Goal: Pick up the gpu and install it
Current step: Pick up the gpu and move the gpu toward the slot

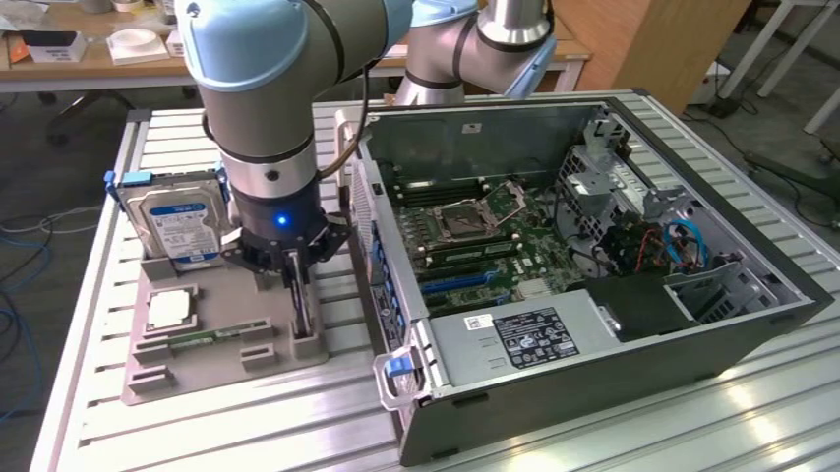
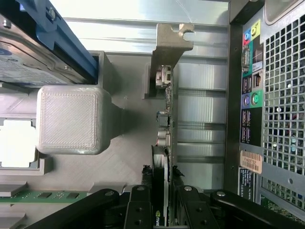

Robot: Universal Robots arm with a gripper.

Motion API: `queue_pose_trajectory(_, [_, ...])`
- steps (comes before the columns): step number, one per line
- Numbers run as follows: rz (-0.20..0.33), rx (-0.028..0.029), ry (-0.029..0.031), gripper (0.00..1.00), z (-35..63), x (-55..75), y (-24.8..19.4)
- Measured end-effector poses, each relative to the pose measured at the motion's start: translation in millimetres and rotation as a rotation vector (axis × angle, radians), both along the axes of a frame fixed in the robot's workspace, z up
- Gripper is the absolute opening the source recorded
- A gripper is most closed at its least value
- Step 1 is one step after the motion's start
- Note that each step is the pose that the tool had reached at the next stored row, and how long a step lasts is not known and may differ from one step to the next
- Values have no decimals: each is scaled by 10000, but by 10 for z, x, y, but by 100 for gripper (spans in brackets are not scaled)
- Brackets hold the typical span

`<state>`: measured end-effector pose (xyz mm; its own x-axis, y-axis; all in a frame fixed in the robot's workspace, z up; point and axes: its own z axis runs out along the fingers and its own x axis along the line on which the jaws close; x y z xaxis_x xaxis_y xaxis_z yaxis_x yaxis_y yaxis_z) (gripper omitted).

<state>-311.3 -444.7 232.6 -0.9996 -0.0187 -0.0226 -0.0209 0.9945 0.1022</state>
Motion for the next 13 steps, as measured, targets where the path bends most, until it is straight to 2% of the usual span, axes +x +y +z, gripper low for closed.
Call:
queue_pose_trajectory(8, [1, 68, 0, 26, 64, -3, 0])
queue_pose_trajectory(13, [0, 142, 1, 26, 127, -4, 0])
